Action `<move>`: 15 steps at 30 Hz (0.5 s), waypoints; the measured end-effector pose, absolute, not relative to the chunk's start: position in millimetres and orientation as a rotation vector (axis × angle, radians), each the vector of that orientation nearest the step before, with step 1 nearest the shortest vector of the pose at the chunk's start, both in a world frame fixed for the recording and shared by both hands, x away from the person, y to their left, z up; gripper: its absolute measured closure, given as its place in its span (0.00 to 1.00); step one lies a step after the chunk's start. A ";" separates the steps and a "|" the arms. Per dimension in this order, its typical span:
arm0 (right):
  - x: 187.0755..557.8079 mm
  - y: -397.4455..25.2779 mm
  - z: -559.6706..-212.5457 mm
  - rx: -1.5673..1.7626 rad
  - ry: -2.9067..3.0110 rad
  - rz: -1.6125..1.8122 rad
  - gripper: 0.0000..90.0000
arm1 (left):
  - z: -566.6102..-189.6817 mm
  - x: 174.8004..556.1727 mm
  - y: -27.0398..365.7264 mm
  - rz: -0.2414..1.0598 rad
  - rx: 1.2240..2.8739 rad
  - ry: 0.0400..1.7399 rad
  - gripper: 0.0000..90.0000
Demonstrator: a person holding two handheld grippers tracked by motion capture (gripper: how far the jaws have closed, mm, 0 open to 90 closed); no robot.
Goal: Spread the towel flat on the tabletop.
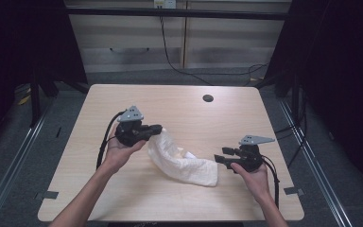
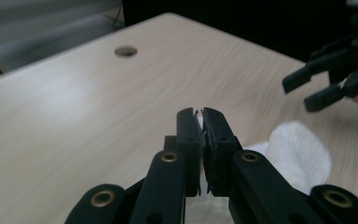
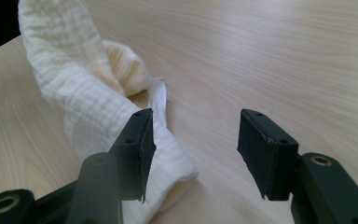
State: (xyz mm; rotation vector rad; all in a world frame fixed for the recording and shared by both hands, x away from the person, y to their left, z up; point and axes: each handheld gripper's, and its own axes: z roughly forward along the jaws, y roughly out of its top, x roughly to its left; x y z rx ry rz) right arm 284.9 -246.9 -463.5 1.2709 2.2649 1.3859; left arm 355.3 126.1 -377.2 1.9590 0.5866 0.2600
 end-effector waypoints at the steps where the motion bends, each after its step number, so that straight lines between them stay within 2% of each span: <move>1: 284.7 -247.7 -462.8 1.270 2.260 1.386 0.51 | -368.8 354.6 122.3 0.273 1.956 0.567 0.96; 9: 283.5 -251.8 -459.6 1.264 2.241 1.393 0.51 | -321.1 337.3 115.9 0.303 1.877 0.446 0.96; 15: 283.0 -247.0 -460.8 1.258 2.263 1.373 0.51 | -339.8 328.9 144.0 0.301 1.868 0.476 0.96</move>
